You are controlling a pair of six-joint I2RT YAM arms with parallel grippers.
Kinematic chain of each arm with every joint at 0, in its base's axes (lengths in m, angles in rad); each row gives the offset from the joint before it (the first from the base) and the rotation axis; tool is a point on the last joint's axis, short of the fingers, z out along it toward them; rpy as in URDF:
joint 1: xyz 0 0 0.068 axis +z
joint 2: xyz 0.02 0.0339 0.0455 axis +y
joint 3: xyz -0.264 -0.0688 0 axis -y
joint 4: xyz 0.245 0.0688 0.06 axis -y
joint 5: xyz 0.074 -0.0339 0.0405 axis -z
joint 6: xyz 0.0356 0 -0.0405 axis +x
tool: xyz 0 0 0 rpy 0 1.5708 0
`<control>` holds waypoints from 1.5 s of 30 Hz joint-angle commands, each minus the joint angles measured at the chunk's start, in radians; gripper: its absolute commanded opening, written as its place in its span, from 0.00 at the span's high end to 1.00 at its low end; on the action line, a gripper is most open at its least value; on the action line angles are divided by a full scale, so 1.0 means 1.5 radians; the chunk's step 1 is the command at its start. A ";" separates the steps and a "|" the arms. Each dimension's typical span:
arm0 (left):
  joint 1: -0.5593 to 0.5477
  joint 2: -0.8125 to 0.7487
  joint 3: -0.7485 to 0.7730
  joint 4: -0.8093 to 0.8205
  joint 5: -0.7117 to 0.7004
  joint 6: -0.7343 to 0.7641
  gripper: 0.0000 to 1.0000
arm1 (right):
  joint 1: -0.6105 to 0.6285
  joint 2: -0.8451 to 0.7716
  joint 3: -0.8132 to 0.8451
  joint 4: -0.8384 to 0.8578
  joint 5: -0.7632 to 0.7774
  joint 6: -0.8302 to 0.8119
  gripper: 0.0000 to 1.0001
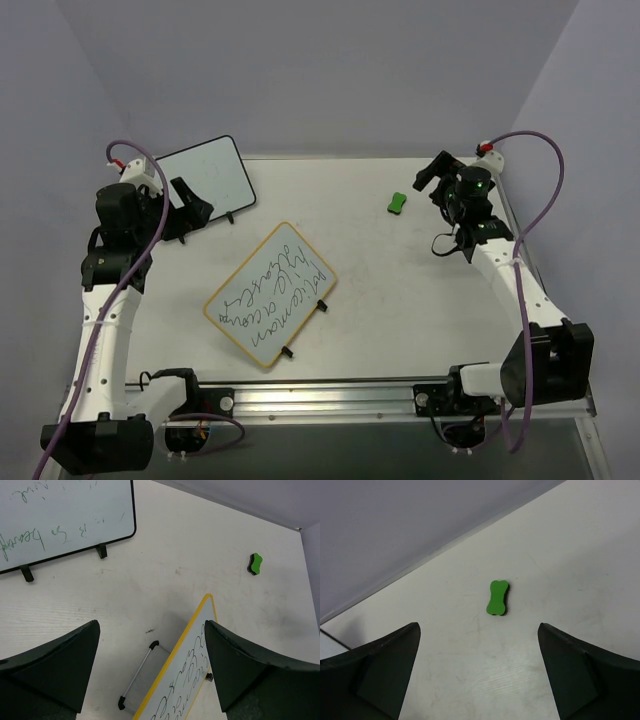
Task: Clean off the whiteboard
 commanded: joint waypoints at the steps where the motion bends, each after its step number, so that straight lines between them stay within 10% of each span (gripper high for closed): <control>1: 0.005 0.007 0.016 0.017 0.026 -0.009 0.06 | 0.035 0.044 0.054 -0.035 0.075 -0.032 0.00; 6: 0.006 0.021 0.017 0.017 0.046 -0.012 0.06 | 0.097 0.196 0.174 -0.128 0.212 -0.060 0.00; 15: 0.009 0.013 0.012 0.019 0.052 -0.009 0.06 | 0.050 0.452 0.431 -0.202 0.164 -0.035 0.01; 21: 0.008 0.002 0.001 0.018 0.049 -0.007 0.06 | 0.023 0.598 0.549 -0.246 0.124 -0.020 0.18; 45: 0.019 0.015 -0.012 0.032 0.089 -0.018 0.06 | 0.061 0.614 0.438 -0.177 0.128 -0.019 0.48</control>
